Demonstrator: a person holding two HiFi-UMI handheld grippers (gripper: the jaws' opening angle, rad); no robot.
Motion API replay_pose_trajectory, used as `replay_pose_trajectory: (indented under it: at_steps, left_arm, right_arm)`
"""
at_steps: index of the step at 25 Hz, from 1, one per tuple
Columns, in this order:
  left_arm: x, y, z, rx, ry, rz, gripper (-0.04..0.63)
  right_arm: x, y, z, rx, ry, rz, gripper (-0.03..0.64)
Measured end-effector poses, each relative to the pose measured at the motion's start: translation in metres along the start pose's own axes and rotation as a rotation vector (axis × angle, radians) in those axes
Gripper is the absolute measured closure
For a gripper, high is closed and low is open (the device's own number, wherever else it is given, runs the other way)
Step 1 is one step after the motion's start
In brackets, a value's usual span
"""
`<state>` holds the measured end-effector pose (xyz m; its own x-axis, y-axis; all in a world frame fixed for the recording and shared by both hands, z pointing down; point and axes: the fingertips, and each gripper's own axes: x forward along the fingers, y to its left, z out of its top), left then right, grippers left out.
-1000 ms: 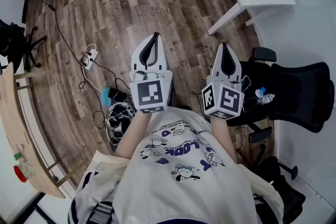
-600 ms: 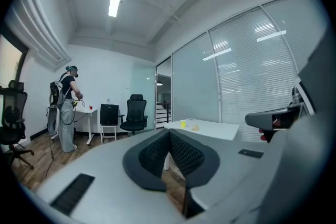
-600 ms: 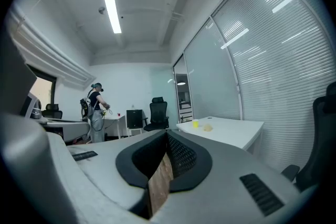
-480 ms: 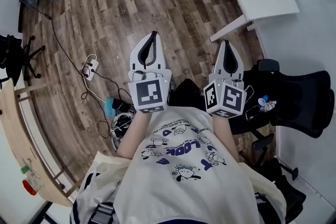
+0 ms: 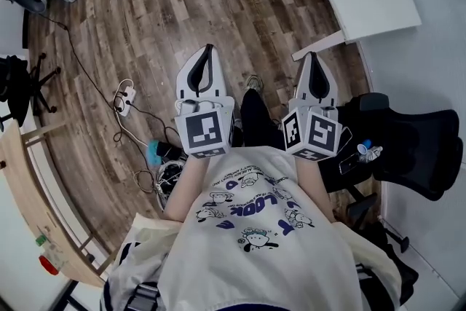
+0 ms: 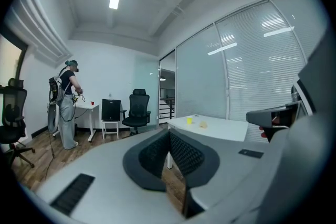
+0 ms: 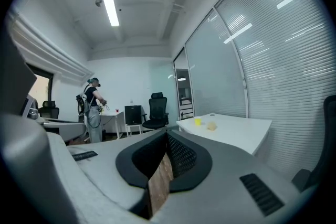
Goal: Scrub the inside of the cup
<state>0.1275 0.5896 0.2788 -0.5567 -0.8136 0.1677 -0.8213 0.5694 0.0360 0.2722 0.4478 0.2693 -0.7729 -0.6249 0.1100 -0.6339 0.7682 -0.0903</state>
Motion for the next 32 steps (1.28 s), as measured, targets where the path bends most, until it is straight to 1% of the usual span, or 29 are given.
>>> replay_pose_trajectory:
  at_steps: [3, 6, 13, 16, 18, 24, 32]
  left_arm:
    - [0.026, 0.001, 0.0, 0.006, 0.005, 0.006, 0.571]
    - [0.058, -0.002, 0.001, -0.004, 0.021, 0.01, 0.569]
    - [0.135, -0.012, 0.019, 0.013, 0.019, 0.021, 0.57]
    - [0.163, -0.017, 0.021, 0.011, 0.03, 0.027, 0.571]
    - [0.179, -0.022, 0.022, 0.01, 0.041, 0.027, 0.571]
    - [0.217, -0.037, 0.032, 0.019, 0.035, -0.001, 0.571]
    - [0.257, -0.039, 0.03, 0.026, 0.062, -0.048, 0.57]
  right_arm:
    - [0.027, -0.007, 0.0, -0.005, 0.001, 0.003, 0.618]
    - [0.06, -0.02, 0.003, -0.002, 0.007, 0.003, 0.618]
    - [0.136, -0.051, 0.015, 0.009, 0.004, 0.01, 0.618]
    - [0.161, -0.066, 0.019, 0.008, 0.005, 0.01, 0.618]
    - [0.174, -0.076, 0.021, 0.01, 0.009, 0.009, 0.618]
    - [0.204, -0.098, 0.023, 0.036, 0.007, -0.017, 0.618]
    - [0.233, -0.113, 0.02, 0.053, 0.021, -0.074, 0.618]
